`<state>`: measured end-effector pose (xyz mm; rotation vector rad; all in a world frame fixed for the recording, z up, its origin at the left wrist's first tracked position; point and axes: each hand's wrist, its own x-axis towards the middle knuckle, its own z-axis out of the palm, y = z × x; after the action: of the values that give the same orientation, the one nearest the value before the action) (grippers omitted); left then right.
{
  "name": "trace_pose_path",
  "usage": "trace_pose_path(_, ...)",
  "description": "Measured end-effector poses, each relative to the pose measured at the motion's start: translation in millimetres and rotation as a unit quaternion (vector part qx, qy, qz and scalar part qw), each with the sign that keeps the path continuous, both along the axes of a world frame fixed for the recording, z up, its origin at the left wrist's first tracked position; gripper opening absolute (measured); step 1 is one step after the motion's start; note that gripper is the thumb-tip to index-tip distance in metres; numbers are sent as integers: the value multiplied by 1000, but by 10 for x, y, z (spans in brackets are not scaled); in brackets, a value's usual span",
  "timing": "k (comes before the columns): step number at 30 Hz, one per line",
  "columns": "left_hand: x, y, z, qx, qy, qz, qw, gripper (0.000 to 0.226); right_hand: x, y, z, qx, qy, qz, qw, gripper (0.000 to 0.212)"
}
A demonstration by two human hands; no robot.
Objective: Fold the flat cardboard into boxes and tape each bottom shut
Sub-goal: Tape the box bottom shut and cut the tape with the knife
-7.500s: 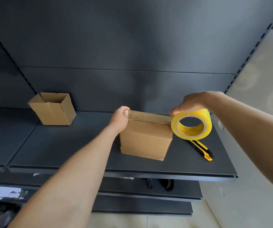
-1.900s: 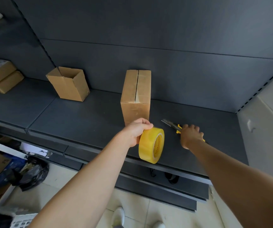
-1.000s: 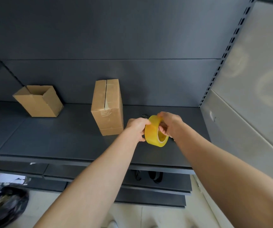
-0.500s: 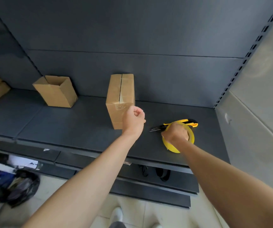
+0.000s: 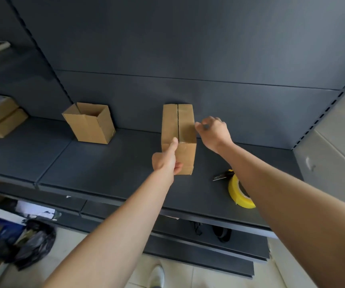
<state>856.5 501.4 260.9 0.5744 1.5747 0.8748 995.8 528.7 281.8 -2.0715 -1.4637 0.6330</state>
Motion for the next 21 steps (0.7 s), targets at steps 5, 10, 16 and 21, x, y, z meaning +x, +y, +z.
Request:
trace_pose_path(5,-213,175,25,-11,16,-16,1000,56,-231,250,61,-29,-2,30,999,47)
trace_pose_path(10,-509,355,48,38,57,-23,997,41,-203,461,45,-42,-62,20,997,62)
trace_pose_path(16,-573,459,94,72,87,-74,991,31,-308,712,69,-48,-77,38,995,73)
trace_pose_path(21,-478,482,105,85,100,-101,986,31,-216,811,-22,-102,5,60,993,75)
